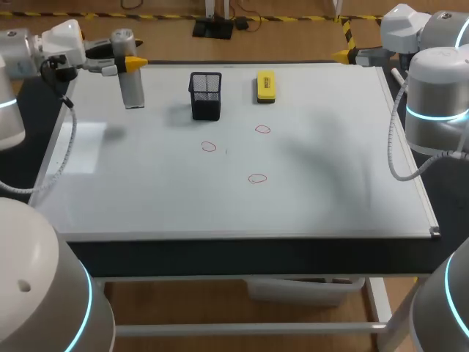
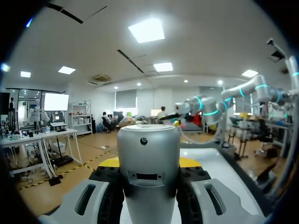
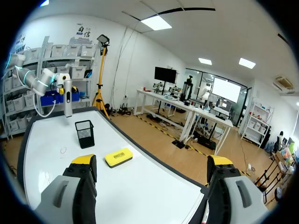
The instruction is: Pick up the inspection probe, press it on each red-marked spot on the whiteboard one by one, put down the probe, pick up the eraser, and wipe off all the red marks.
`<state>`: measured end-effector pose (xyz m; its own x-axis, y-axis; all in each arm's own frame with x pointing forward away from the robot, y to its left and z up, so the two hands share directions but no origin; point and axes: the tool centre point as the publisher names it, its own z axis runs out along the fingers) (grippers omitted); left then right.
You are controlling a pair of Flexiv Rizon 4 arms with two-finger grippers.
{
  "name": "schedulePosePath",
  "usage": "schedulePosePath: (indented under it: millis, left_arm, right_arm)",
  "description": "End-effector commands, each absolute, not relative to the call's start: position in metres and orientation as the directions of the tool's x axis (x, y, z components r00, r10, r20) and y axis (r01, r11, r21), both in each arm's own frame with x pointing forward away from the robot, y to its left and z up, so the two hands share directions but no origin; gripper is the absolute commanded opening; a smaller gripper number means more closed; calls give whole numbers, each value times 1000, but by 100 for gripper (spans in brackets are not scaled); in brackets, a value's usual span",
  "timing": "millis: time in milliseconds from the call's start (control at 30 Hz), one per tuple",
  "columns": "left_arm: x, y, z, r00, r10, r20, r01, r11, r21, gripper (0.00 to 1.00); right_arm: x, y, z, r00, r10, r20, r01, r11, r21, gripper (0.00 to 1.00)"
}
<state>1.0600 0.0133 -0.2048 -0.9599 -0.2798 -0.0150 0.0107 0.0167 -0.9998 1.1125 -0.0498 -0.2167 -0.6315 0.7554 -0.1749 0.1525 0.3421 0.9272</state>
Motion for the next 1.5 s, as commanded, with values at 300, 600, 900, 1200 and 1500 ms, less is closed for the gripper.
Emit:
schedulePosePath:
  millis: [300,600,900,1200,1500]
  left_arm:
    - [1056,12,-203,-953,-303,-17,12,19,-1000,0]
    - [1056,12,-203,-953,-303,-17,12,19,-1000,0]
    - [1056,12,-203,-953,-303,-17,12,19,-1000,0]
    - [1056,12,-203,-953,-303,-17,12,19,-1000,0]
    - [1056,12,-203,-953,-303,-17,12,19,-1000,0]
  right_arm:
    - [1139,-51,-229,-689,711,-139,188,361,913,100]
    - [1173,-51,-262,-823,559,-100,239,501,832,100]
    - [1199,-38,-276,-939,337,-70,183,660,728,100]
    - [1206,-24,-289,-997,55,48,72,828,556,100]
    - [1209,-13,-297,-981,-147,125,-86,913,398,100]
